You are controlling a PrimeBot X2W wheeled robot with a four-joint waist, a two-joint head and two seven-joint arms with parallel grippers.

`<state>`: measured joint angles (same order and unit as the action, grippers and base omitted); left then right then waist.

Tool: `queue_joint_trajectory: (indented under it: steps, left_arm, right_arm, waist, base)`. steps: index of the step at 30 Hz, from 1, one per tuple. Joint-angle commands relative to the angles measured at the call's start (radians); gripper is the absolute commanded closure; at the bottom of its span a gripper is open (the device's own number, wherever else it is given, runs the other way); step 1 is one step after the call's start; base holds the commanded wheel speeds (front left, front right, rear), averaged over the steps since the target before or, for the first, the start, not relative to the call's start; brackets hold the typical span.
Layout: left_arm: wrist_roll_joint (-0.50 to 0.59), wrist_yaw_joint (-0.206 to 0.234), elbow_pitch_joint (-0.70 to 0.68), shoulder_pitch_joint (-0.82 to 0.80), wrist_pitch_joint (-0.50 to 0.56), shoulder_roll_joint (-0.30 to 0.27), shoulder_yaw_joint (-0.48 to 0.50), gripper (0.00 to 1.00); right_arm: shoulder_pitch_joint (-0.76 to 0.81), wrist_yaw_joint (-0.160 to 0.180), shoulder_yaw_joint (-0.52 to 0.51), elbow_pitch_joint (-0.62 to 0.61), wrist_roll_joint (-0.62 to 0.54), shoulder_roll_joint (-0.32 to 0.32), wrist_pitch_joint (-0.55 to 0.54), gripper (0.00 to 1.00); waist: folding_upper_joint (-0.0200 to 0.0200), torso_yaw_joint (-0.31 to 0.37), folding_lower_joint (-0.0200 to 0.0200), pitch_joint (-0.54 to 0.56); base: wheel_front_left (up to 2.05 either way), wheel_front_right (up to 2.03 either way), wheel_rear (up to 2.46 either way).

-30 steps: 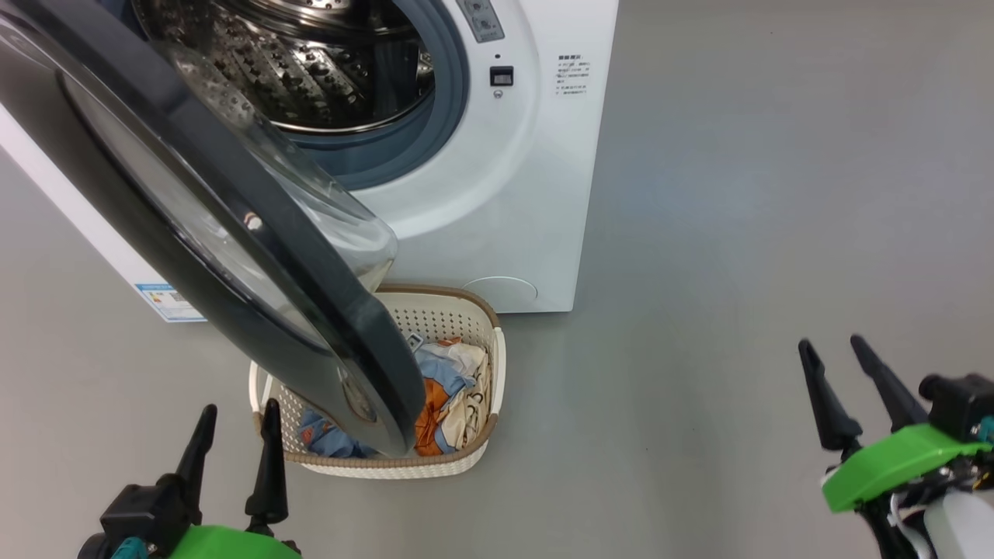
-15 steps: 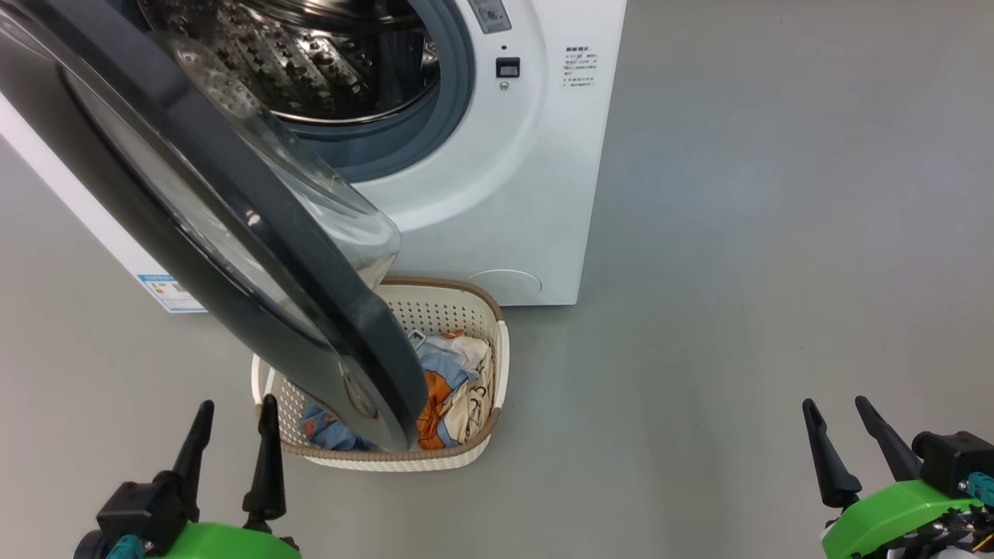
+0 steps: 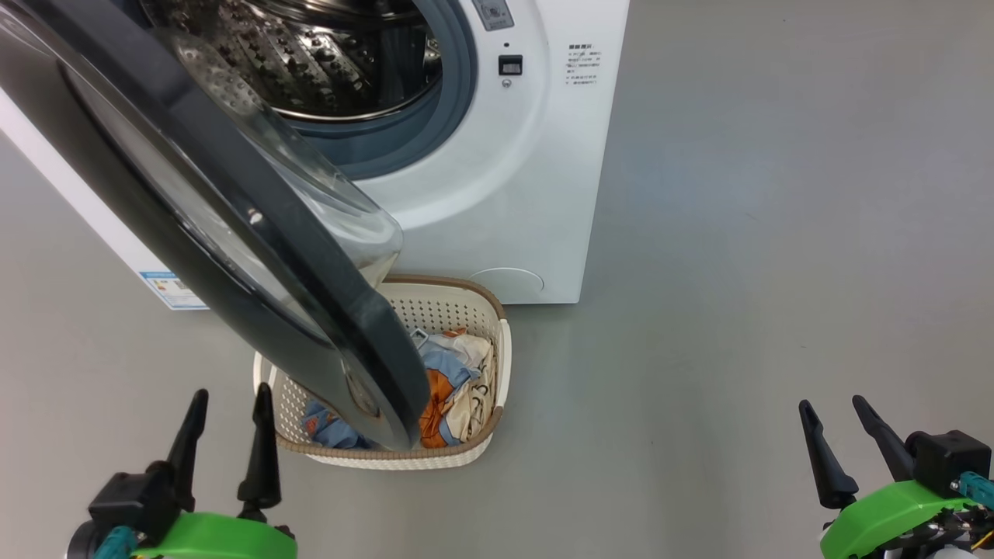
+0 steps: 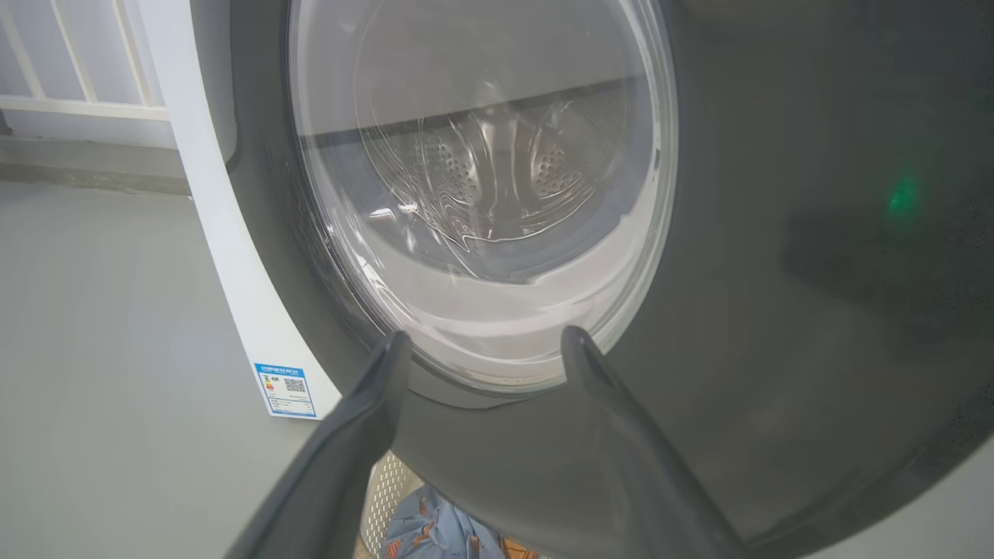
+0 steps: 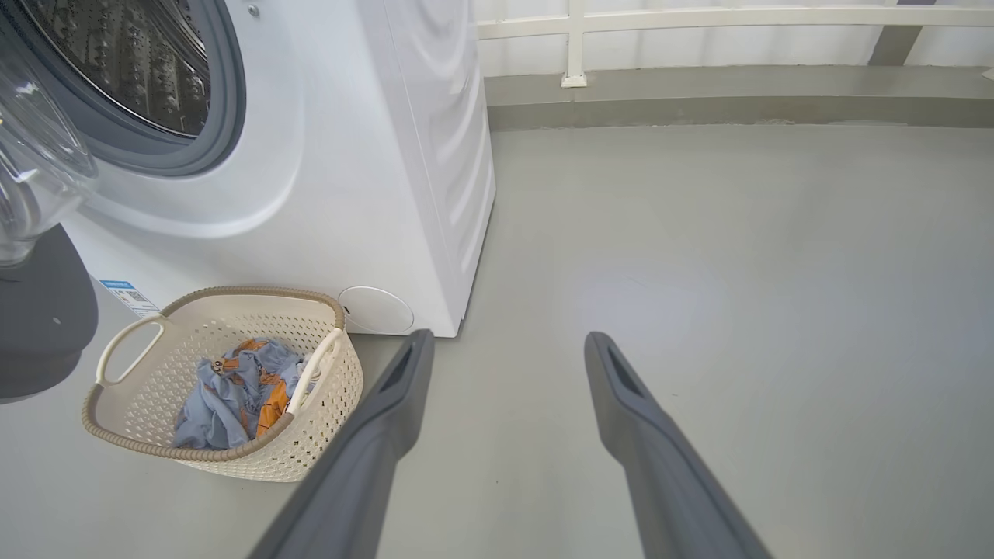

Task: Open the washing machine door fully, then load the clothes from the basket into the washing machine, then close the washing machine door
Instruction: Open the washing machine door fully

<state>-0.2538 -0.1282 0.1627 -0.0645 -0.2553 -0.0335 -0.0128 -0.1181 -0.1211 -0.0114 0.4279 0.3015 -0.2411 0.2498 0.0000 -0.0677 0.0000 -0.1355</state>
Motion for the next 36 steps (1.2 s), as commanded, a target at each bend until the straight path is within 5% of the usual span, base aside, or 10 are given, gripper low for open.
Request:
queue_joint_trajectory:
  steps: [1,3,13,22,31,36]
  left_arm:
    - [-0.003,-0.002,-0.022,-0.034,-0.006,-0.017,0.038,0.00]
    - [-0.008,-0.002,-0.028,-0.041,-0.006,-0.017,0.049,1.00]
    - [-0.030,0.019,-0.316,-0.080,-0.006,-0.017,0.089,1.00]
    - [-0.034,0.058,-0.597,-0.085,-0.006,-0.017,-0.150,1.00]
    - [-0.108,0.083,-0.448,-0.144,-0.004,-0.017,-0.448,1.00]
    - [-0.154,0.090,-0.282,-0.180,-0.006,-0.017,-0.489,1.00]
  right_arm:
    - [0.000,-0.010,0.020,-0.019,-0.007,-0.013,0.012,0.00]
    - [0.004,-0.010,0.020,-0.015,-0.006,-0.014,0.012,0.00]
    - [0.025,-0.010,0.020,-0.017,-0.009,-0.015,0.012,0.00]
    - [0.032,-0.010,0.016,-0.026,-0.008,-0.016,0.012,0.00]
    - [0.016,-0.010,0.022,-0.034,-0.006,-0.017,0.012,0.00]
    - [0.005,-0.010,0.021,-0.038,-0.005,-0.016,0.012,0.00]
  waist:
    - [0.0000,-0.002,0.0000,0.002]
    - [0.0000,-0.006,0.0000,0.006]
    - [0.0000,-0.018,0.0000,0.023]
    - [0.0000,-0.015,0.0000,0.029]
    - [0.0000,0.002,0.0000,0.008]
    - [0.0000,0.011,0.0000,-0.005]
  base:
    - [0.00,0.00,0.00]
    - [0.00,0.00,0.00]
    - [0.00,0.00,0.00]
    - [0.00,0.00,0.00]
    - [0.00,0.00,0.00]
    - [0.00,0.00,0.00]
